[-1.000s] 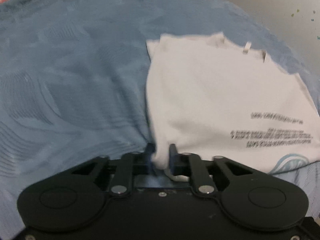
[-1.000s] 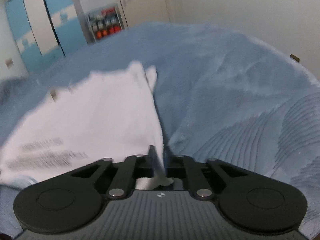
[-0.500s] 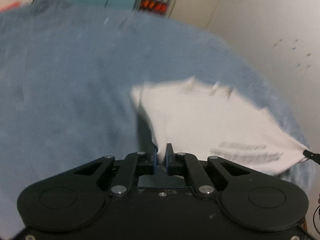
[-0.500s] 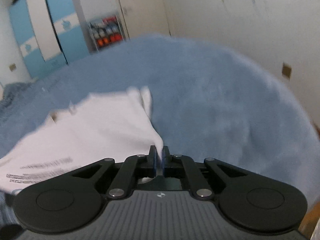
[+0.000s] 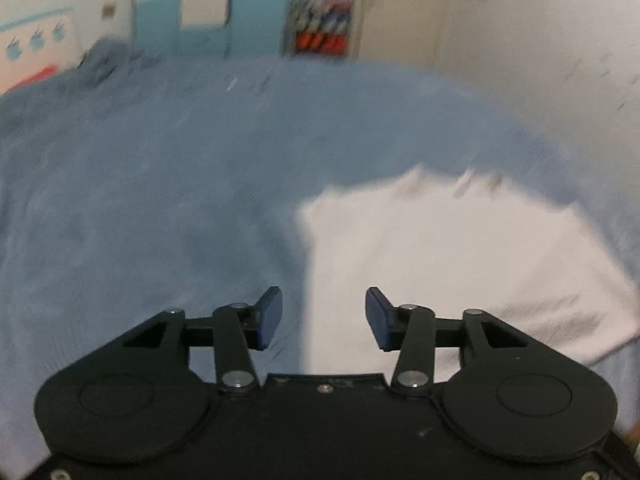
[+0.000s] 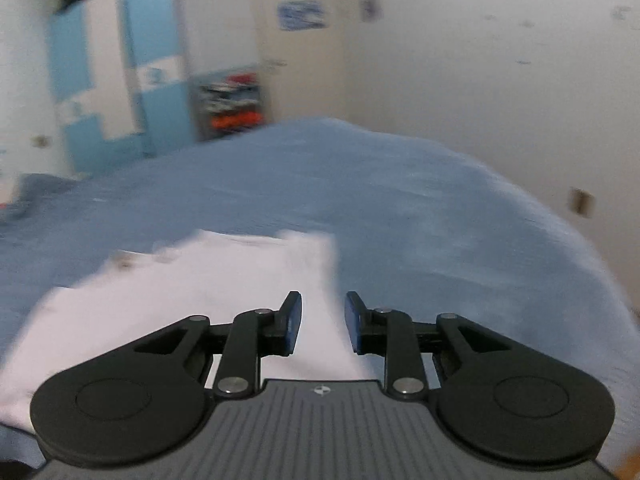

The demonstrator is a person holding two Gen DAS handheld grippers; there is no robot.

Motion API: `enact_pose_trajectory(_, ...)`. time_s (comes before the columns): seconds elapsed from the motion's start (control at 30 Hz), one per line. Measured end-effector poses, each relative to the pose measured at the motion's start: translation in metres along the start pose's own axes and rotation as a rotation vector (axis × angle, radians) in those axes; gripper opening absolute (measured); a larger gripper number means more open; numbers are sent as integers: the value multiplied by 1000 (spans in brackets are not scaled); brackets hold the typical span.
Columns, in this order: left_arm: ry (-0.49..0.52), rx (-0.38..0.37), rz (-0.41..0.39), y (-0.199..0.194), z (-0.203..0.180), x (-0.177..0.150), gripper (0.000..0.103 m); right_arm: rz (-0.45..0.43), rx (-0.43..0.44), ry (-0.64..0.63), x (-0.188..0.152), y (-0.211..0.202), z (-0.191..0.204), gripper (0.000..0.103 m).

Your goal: Fold small clothes

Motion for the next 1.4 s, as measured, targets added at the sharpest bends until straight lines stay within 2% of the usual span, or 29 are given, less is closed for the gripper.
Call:
enact_pose_trajectory(0.07,15,-48,-42,14,-19,8,53,26,64,-44,1,16,31,26)
enact_pose_trajectory(0.1,28,-57,-38,26,-29,9,53,43,94,-67,-2,25,47,21)
enact_pose_trajectory(0.2,81,-66,-4,68,-53,2,53,117,183,-121,-22,57,87,20)
enact_pose_trajectory(0.27,134,-53,70,106,-57,-12,54,209,175,-174,-49,88,103,19)
enact_pose_trajectory(0.3,162,-14,179,129,-51,-28,58,211,160,-192,-65,100,104,18)
enact_pose_trajectory(0.33,159,-15,228,149,-46,-40,58,187,159,-191,-76,102,103,18)
enact_pose_trajectory(0.4,130,-39,171,151,-41,-44,58,178,155,-193,-73,95,103,18)
enact_pose_trajectory(0.47,127,-36,162,137,-41,-35,56,177,152,-187,-57,82,106,19)
enact_pose_trajectory(0.53,126,-40,118,123,-45,-19,56,101,181,-196,-40,66,115,19)
enact_pose_trajectory(0.6,156,-53,51,115,-53,-5,57,62,206,-208,-26,63,127,19)
enact_pose_trajectory(0.67,183,-56,-6,115,-63,6,57,77,238,-212,-22,72,140,19)
enact_pose_trajectory(0.73,181,-50,-10,133,-73,16,57,137,240,-226,-30,93,150,19)
enact_pose_trajectory(0.8,179,-33,74,159,-74,11,59,237,197,-241,-47,120,156,18)
enact_pose_trajectory(0.83,198,-2,181,173,-71,-2,61,243,193,-229,-54,127,154,18)
enact_pose_trajectory(0.87,227,9,251,193,-69,-14,66,235,195,-211,-59,130,153,18)
enact_pose_trajectory(0.93,225,1,189,192,-63,-23,67,234,190,-197,-59,127,152,18)
enact_pose_trajectory(1.03,197,1,179,182,-64,-15,65,249,178,-199,-47,114,158,18)
enact_pose_trajectory(1.1,179,2,188,181,-67,-4,65,223,164,-213,-35,107,161,18)
enact_pose_trajectory(1.2,167,5,99,159,-65,16,65,158,141,-224,-19,103,160,18)
enact_pose_trajectory(1.3,141,1,-1,153,-59,35,66,167,126,-215,-15,118,157,19)
enact_pose_trajectory(1.33,138,5,-10,151,-59,38,66,187,109,-213,-18,127,154,19)
enact_pose_trajectory(1.4,144,37,45,176,-47,31,66,235,109,-183,-32,151,143,19)
Point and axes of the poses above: each gripper's, at about its wrist camera, not at the fingertips, and y roughly the way its jaws point, z to its left, x to its top, the point moved 2 cm from there along y, roughly the way its jaws point, and after that the axes turned 4 degrees about -x, right-handed, at the moved point
